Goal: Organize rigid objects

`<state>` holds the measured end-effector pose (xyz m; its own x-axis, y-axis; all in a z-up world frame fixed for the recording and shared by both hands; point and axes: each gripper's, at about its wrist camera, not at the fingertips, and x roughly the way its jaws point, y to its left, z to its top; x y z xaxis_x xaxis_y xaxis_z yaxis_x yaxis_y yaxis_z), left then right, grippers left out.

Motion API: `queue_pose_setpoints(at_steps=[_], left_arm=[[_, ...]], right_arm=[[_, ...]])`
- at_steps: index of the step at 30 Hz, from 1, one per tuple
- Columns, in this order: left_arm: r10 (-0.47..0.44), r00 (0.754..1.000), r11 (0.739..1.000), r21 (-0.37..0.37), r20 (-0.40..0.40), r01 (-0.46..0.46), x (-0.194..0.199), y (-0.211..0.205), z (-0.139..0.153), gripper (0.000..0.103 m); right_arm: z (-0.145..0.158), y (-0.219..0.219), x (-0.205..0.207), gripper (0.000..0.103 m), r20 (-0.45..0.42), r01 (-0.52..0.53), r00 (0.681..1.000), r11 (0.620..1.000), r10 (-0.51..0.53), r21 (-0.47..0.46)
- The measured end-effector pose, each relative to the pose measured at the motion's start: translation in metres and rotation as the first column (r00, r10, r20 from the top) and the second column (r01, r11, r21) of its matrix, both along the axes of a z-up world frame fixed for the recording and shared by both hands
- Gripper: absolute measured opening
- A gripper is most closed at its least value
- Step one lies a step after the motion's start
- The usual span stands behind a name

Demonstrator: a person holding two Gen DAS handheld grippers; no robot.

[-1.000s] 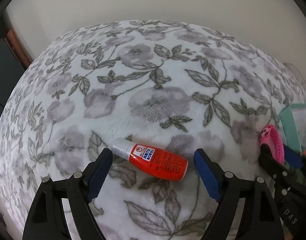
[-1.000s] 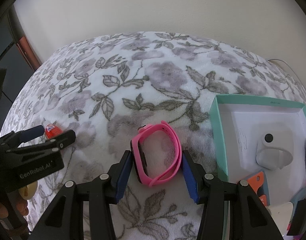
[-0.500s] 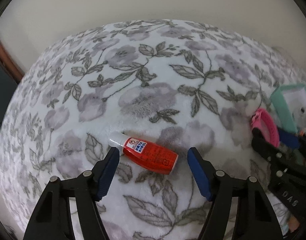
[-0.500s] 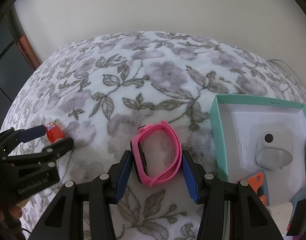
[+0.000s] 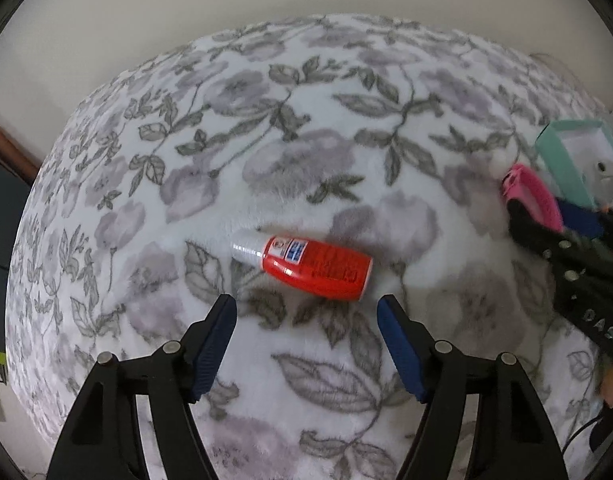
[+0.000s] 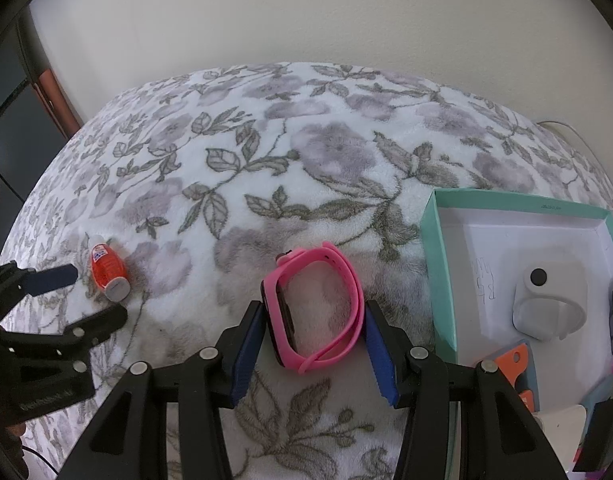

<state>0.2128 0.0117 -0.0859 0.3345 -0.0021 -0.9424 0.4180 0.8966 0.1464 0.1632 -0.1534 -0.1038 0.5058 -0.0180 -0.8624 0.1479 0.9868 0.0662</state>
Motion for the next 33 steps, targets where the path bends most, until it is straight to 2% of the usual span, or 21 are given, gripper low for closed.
queue_pose_setpoints(at_steps=[6,10,20,25,32,33], left_arm=[[0.067,0.995,0.998,0.001,0.068,-0.067,0.007,0.004,-0.001,0.074],[0.125,0.987,0.992,-0.038,0.104,-0.122,0.015,0.003,-0.002,0.074],[0.180,0.979,0.974,-0.154,0.098,-0.164,0.022,0.005,-0.003,0.074],[0.166,0.976,0.981,-0.125,0.139,-0.149,0.019,-0.002,-0.005,0.074],[0.187,0.971,0.977,-0.130,0.149,-0.168,0.021,0.001,-0.005,0.074],[0.189,0.970,0.977,-0.123,0.151,-0.172,0.021,0.001,-0.004,0.071]], right_arm=[[0.000,0.000,0.000,0.052,-0.001,0.003,1.000,1.000,-0.003,0.001],[0.000,0.000,0.000,0.052,-0.001,0.003,1.000,1.000,-0.003,0.001],[0.000,0.000,0.001,0.052,-0.003,0.002,1.000,1.000,-0.002,0.001],[0.000,0.001,0.000,0.052,-0.003,0.004,1.000,1.000,-0.004,0.000],[0.000,0.001,0.002,0.052,-0.004,0.017,1.000,1.000,-0.017,-0.011],[0.000,0.003,0.002,0.051,-0.003,0.015,1.000,1.000,-0.015,-0.019]])
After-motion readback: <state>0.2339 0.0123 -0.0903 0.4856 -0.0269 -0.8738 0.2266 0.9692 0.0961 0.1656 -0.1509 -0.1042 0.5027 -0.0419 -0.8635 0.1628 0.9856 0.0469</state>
